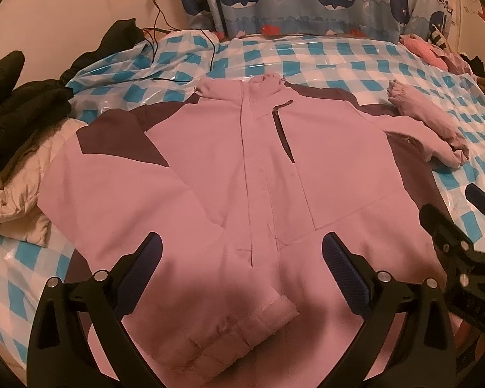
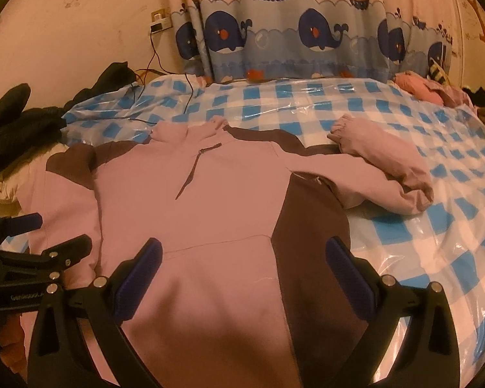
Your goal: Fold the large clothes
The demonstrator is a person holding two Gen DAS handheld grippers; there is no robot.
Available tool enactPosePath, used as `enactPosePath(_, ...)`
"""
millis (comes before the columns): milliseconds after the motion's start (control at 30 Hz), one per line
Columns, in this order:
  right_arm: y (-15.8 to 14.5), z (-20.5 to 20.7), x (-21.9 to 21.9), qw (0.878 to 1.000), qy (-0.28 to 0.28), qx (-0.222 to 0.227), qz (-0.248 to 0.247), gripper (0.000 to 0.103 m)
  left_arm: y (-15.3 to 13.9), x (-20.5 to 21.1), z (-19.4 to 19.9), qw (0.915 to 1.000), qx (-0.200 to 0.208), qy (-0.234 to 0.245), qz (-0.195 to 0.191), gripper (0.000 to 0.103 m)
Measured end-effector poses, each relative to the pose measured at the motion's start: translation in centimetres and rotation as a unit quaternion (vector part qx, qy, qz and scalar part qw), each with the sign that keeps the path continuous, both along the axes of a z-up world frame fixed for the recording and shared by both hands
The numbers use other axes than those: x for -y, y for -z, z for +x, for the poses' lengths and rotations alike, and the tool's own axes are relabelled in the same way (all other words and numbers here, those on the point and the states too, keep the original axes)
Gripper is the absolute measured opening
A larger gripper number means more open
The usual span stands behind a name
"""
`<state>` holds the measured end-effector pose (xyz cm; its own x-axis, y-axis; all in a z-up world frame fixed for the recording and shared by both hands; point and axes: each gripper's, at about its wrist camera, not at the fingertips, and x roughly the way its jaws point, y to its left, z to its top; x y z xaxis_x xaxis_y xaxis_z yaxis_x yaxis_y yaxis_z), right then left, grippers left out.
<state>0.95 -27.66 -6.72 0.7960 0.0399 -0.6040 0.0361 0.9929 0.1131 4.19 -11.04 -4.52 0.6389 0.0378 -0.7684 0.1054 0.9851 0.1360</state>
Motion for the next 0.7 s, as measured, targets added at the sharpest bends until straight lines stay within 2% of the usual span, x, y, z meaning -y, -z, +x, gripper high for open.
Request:
enactPosePath(167, -1.1, -0.3, 0.6, 0.999, 0.014, 0.022, -0.039, 0.097, 0.4, -0.2, 0.9, 0.9999, -0.009, -0.006, -0.01, 0.095)
enactPosePath(300, -2.4, 0.3, 3.2, 0.997, 0.029, 0.038, -0.067, 0.097, 0.4, -0.5, 1.8, 0.9994, -0.015, -0.011, -0.029, 0.095)
enactPosePath(467, -4.4, 3.9, 7.2, 0.987, 0.045, 0.032, -0.148, 0.097, 0.8, -0.5, 2.5, 0.9984, -0.026, -0.015, -0.049, 0.095)
enactPosePath(600, -4.2, 9.4, 9.4, 0.976, 0.031, -0.017, -0.213, 0.097, 1.1, -0.1, 2.7, 0.9984, -0.03, -0.012, -0.047, 0.095)
enactPosePath(633, -3.6, 11.6, 9.8, 0.97, 0.027, -0.035, -0.24, 0.097, 1.1, -0.1, 2.8, 0.9983, -0.03, -0.011, -0.049, 0.095)
enactPosePath(700, -2.6, 14.7, 10.8, 0.964, 0.016, -0.065, -0.258, 0.097, 1.2, 0.1, 2.8, 0.9983, -0.031, -0.011, -0.048, 0.095)
